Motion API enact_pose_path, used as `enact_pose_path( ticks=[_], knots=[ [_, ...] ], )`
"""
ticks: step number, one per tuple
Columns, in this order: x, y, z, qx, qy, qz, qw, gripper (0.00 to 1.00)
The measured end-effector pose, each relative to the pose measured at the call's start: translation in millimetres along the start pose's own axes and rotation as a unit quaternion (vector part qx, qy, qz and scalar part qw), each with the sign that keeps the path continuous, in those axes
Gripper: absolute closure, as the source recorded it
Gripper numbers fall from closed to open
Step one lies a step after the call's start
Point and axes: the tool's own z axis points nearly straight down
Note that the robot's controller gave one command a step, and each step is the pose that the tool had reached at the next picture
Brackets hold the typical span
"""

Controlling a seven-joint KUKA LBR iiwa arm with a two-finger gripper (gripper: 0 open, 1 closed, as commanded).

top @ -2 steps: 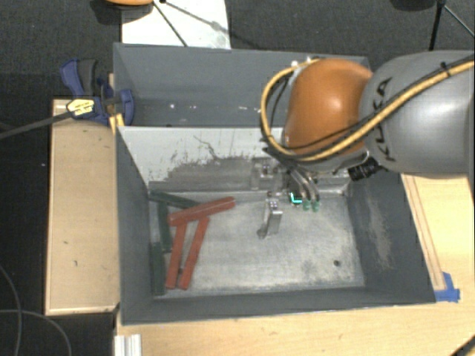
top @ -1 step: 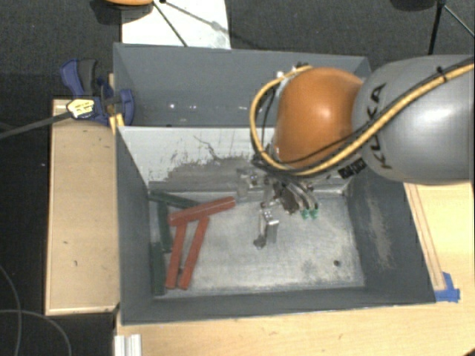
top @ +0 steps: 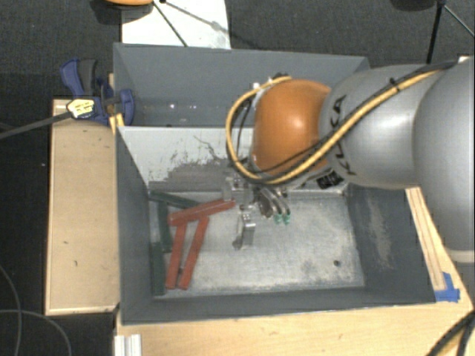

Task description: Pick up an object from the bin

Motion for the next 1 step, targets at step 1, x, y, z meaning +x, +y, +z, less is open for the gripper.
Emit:
enact_pose_path(
  ticks=[1],
  knots=[
    [-11.2, 30.0, 17.5, 0.001, 0.0039, 0.111, 0.9938, 0.0]
  ],
)
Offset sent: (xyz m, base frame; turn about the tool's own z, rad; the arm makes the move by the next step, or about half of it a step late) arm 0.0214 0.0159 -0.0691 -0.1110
